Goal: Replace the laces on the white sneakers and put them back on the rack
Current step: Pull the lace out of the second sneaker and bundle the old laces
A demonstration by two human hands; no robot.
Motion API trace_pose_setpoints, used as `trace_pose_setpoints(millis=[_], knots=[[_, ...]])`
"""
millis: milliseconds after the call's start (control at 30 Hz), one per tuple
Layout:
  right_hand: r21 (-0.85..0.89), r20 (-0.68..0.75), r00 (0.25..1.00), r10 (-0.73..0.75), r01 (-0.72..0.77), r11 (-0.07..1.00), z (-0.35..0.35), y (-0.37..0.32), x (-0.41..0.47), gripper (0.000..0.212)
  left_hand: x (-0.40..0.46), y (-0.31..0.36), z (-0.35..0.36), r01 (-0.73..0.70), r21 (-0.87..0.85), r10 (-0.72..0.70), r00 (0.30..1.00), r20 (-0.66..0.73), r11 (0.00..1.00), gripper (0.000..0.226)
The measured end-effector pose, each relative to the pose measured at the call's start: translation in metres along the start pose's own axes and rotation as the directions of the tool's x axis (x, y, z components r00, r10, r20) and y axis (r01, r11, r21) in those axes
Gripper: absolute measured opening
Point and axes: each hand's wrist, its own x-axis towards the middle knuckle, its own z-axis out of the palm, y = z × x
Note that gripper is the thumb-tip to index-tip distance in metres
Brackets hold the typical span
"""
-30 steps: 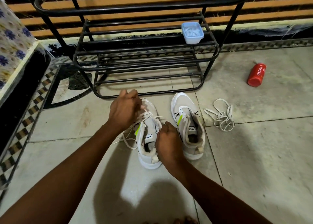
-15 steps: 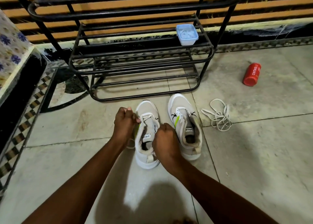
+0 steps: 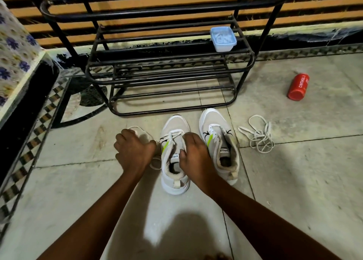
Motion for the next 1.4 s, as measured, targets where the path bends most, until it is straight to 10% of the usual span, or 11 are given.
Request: trace_pose_setpoints(millis=[133,300,433,700,900,1033,1167,1267,1333,1400], knots=[[-0.100,0.175,0.981,-0.078,0.096,0.990,-0.004,-0.002,0.033,0.044,-0.005,-0.001,0.002,-0.071,0.019,0.073,0.992,-0.106,0.997,0.062],[-0.122,0.368,0.929,-0.023,0.073,0.990,-0.013,-0.012,0.071,0.032,0.013,-0.009,0.004,-0.327,-0.439,0.510,0.755,0.412,0.837,0.081],[-0.140,0.436,0.900,-0.015,0.085,0.987,-0.013,-0.015,0.087,0.023,0.014,-0.007,0.009,-0.463,-0.238,0.513,0.669,0.537,0.853,0.108],[-0.202,0.550,0.834,-0.026,0.164,0.966,0.001,-0.003,0.099,0.007,0.004,-0.024,0.023,-0.660,0.028,0.579,0.678,0.454,0.751,0.091],[0.196,0.210,0.955,0.211,-0.252,0.948,0.013,0.017,0.089,0.011,0.001,-0.025,0.026,-0.728,0.141,0.623,0.656,0.425,0.671,0.094],[0.609,0.223,0.804,0.552,-0.557,0.565,0.007,0.016,0.091,0.012,0.000,-0.025,0.028,-0.750,0.156,0.650,0.641,0.408,0.642,0.090],[0.027,0.413,0.910,0.015,-0.029,0.999,-0.008,0.013,0.095,0.006,-0.002,-0.028,0.031,-0.758,0.157,0.676,0.641,0.364,0.633,0.085],[-0.385,0.515,0.839,-0.173,0.407,0.828,-0.019,-0.002,0.098,0.017,-0.005,-0.026,0.033,-0.764,0.202,0.690,0.641,0.336,0.613,0.081],[-0.475,0.504,0.839,-0.203,0.466,0.747,-0.015,-0.005,0.098,0.020,-0.006,-0.025,0.032,-0.768,0.233,0.694,0.640,0.330,0.597,0.081],[-0.351,0.385,0.915,-0.123,0.268,0.897,-0.007,0.005,0.095,0.014,-0.006,-0.025,0.030,-0.774,0.250,0.707,0.633,0.315,0.582,0.081]])
